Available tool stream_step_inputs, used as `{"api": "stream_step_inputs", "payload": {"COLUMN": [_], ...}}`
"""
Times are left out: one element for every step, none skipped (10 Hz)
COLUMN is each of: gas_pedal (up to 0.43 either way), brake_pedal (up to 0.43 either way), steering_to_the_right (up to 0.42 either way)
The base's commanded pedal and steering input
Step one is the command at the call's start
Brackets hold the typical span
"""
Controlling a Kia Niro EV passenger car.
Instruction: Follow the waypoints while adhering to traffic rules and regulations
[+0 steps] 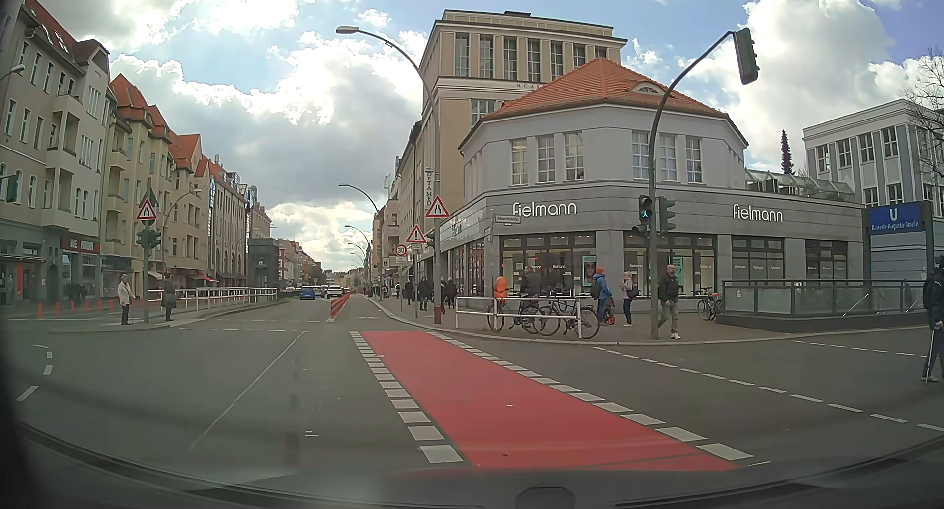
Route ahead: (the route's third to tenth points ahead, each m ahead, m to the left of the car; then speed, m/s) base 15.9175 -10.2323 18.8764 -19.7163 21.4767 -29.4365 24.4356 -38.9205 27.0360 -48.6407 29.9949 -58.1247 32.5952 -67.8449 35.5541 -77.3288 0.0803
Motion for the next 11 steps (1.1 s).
{"api": "stream_step_inputs", "payload": {"gas_pedal": [0.000, 0.000, 0.000, 0.000, 0.000, 0.000, 0.000, 0.000, 0.000, 0.000, 0.000], "brake_pedal": [0.207, 0.207, 0.207, 0.207, 0.207, 0.207, 0.207, 0.201, 0.165, 0.140, 0.128], "steering_to_the_right": [0.502, 0.541, 0.579, 0.601, 0.623, 0.635, 0.640, 0.641, 0.641, 0.641, 0.640]}}
